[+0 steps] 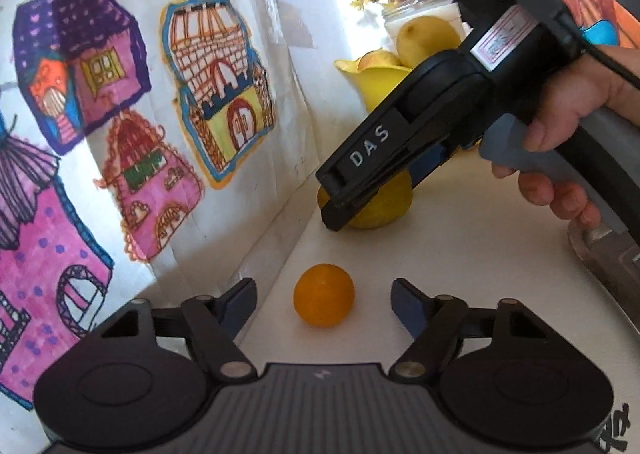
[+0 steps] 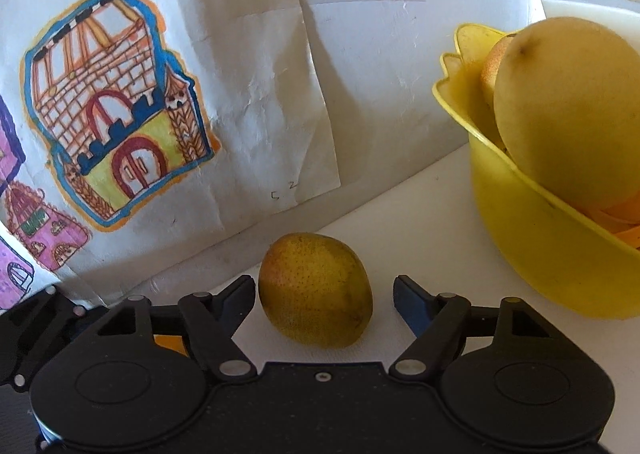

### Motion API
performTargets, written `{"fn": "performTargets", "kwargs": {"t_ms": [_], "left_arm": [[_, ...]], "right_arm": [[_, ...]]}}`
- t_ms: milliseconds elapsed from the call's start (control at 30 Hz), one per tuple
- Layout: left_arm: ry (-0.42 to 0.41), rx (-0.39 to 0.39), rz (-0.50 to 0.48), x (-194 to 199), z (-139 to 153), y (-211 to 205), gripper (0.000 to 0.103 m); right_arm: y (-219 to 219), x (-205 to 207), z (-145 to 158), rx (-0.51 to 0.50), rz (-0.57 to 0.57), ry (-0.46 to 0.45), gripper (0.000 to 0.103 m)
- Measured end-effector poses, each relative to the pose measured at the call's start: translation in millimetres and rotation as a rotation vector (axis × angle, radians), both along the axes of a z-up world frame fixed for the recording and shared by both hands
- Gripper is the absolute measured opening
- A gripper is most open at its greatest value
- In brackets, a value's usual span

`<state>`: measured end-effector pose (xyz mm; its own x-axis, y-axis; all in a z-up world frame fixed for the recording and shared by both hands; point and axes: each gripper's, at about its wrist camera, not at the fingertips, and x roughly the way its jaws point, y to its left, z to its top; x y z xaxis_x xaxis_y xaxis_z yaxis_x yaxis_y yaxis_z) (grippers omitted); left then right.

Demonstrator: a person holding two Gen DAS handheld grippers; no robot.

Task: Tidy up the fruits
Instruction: 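Move the left tool to the small orange while the right tool approaches the pear, then close the left tool on the small orange while the right tool grasps the pear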

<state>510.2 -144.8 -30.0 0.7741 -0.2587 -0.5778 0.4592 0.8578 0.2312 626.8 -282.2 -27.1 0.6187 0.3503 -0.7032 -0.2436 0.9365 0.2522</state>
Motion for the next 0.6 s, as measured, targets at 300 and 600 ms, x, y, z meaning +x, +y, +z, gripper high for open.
{"fn": "performTargets", "kwargs": {"t_ms": [300,600], "left_arm": [[0.022,-0.028,0.04,21,0,-3,0.058],[0.048,-0.063,0.059,19,-1,10,0.036]], "right_arm": [[3,-1,-3,-0.028,0.021,-0.007,0.059],[12,-16,-3,-0.067,0.042,-0.005,0.059]]}}
